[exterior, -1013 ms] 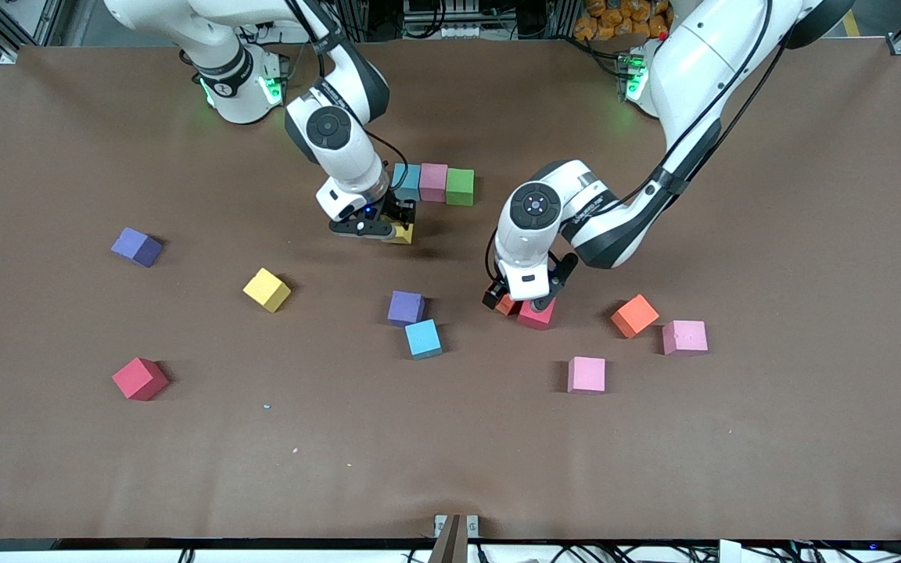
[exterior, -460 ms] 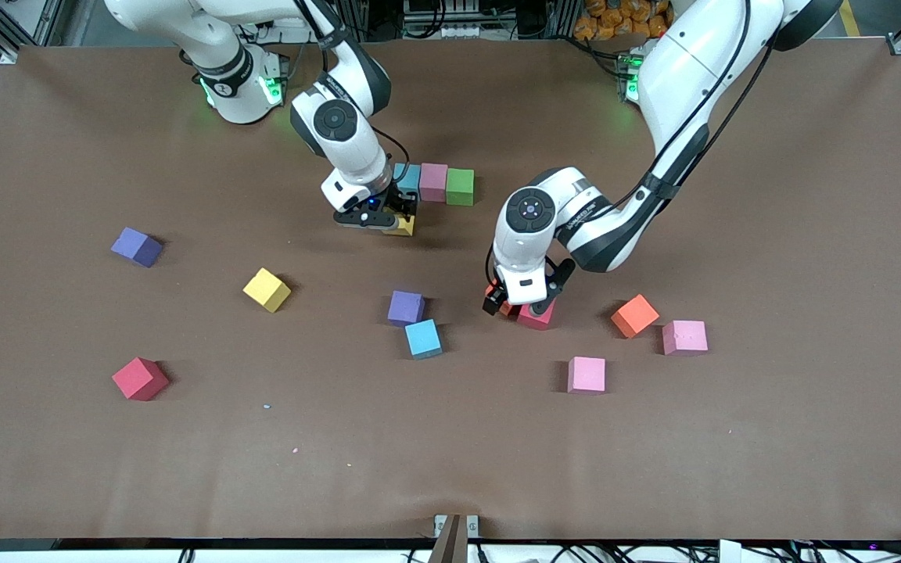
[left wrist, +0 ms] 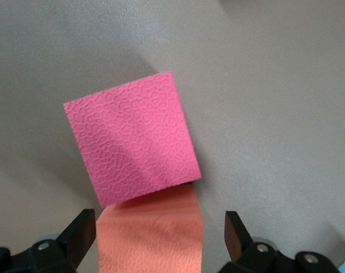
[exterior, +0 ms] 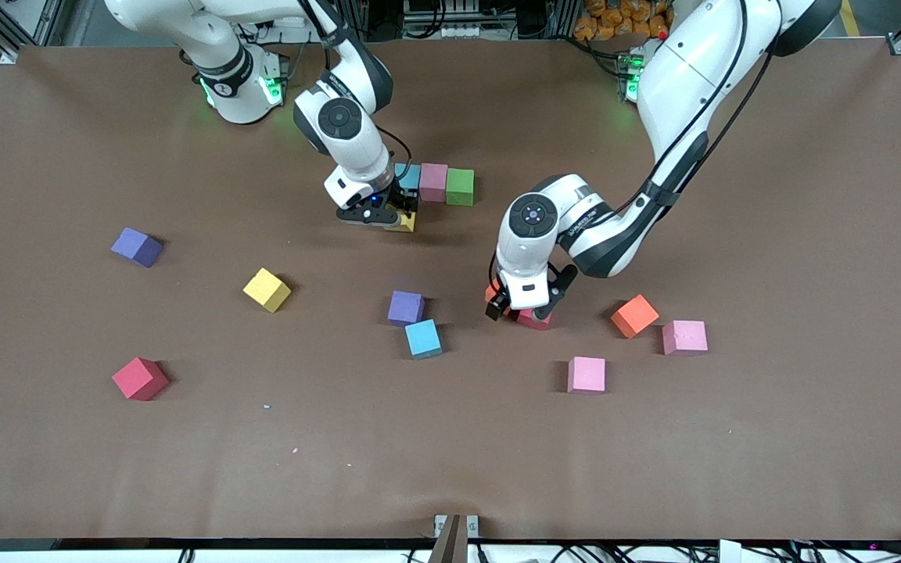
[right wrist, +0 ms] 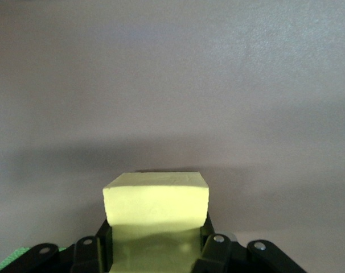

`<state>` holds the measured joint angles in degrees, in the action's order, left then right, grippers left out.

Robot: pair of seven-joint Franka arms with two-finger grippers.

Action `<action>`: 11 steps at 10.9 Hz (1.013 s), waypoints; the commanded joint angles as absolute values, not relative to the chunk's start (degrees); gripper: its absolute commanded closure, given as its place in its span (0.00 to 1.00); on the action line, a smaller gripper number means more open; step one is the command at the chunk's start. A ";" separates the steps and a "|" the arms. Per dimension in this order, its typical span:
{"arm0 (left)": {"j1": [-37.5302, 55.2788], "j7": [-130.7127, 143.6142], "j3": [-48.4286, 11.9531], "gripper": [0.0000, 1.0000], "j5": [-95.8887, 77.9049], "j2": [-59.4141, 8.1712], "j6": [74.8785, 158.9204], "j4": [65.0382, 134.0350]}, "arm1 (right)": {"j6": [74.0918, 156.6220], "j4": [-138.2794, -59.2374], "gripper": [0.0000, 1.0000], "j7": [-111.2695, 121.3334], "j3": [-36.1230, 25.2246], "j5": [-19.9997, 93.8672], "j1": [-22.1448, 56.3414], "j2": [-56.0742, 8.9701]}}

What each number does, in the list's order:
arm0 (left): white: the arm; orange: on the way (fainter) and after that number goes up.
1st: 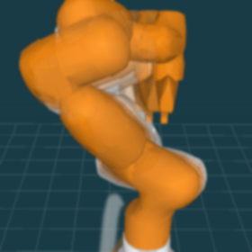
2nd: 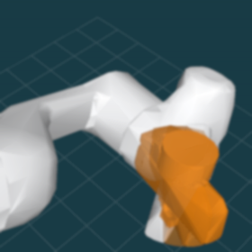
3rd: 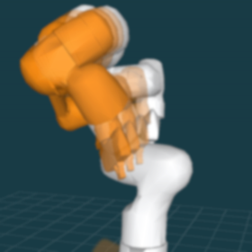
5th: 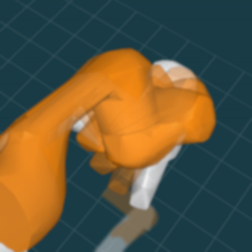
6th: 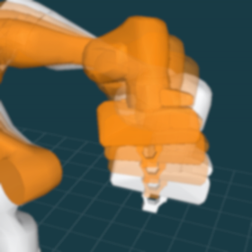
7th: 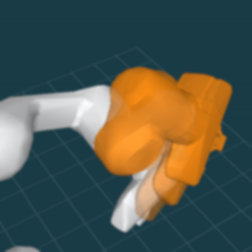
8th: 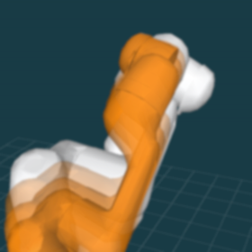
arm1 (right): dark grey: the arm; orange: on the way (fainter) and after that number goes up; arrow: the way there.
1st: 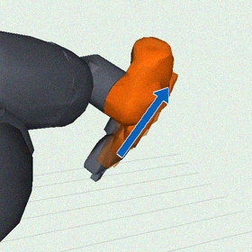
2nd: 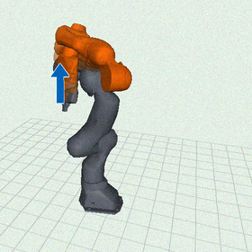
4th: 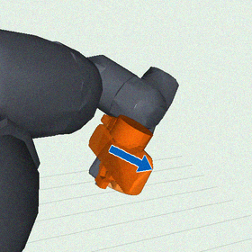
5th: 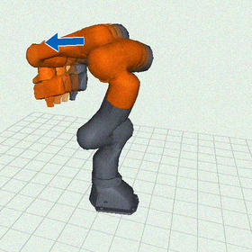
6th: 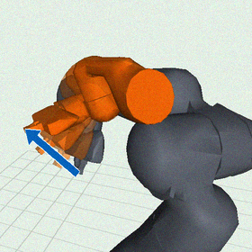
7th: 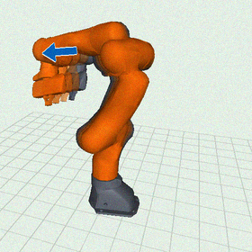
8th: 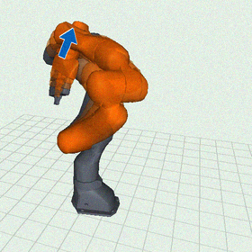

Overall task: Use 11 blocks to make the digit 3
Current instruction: 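Place the yellow block beside the cyan block with the right gripper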

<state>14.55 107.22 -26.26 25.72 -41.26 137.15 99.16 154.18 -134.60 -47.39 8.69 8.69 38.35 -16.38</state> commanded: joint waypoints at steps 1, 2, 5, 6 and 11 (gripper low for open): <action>14.68 108.37 -26.10 0.06 27.51 -41.92 137.64 98.44 | 154.42 -135.44 1.00 -48.69 8.35 9.14 39.72 -16.00; 14.50 108.11 -26.10 0.22 27.51 -41.92 137.64 98.52 | 154.42 -135.53 1.00 -48.69 8.35 9.14 39.73 -16.00; 14.24 108.10 -26.10 0.46 27.42 -41.75 137.64 98.53 | 154.42 -135.79 1.00 -48.69 8.35 9.05 39.90 -16.08; 14.24 108.28 -26.10 0.47 27.16 -41.57 137.64 98.44 | 154.42 -135.79 1.00 -48.78 8.35 9.14 39.90 -16.08; 14.15 109.42 -26.28 0.50 26.54 -40.87 137.55 98.44 | 154.34 -135.79 1.00 -50.01 8.44 9.05 40.52 -16.26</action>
<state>14.33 107.87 -26.05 25.75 -41.45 137.37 98.57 154.13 -134.82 -48.55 8.69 8.69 39.47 -16.76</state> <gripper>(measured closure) 0.449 0.423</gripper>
